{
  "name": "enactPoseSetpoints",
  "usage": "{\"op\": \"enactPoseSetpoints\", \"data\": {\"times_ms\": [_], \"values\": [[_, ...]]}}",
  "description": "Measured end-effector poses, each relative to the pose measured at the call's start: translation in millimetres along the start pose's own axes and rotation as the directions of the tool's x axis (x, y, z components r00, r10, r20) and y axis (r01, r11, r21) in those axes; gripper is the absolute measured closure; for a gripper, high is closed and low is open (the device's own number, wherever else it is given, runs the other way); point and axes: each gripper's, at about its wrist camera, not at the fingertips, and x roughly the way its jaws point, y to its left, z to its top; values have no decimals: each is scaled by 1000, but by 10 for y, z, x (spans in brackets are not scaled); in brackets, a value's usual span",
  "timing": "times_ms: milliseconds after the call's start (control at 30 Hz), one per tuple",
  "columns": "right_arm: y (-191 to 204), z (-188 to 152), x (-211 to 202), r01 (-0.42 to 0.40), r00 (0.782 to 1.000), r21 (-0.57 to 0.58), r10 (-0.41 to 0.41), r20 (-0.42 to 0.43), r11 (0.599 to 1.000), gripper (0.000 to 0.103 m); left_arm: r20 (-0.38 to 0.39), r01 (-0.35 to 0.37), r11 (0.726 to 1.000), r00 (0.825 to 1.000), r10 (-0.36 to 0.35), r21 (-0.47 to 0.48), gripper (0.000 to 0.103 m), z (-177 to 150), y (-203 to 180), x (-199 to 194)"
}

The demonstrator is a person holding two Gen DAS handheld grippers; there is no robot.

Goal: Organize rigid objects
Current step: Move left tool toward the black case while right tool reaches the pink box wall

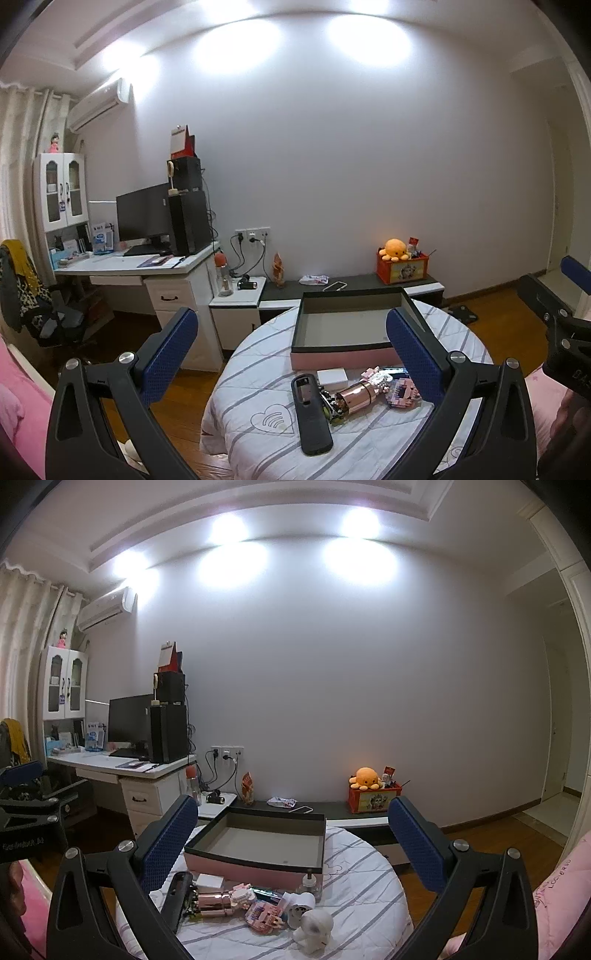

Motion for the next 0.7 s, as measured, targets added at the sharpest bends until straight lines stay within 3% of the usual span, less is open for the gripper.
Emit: {"op": "enactPoseSetpoints", "data": {"times_ms": [700], "values": [[-45,-140,435,6,998,-6,-6,-67,1000,0,-59,9,1000,998,-9,3,0,-88,-71,487]]}}
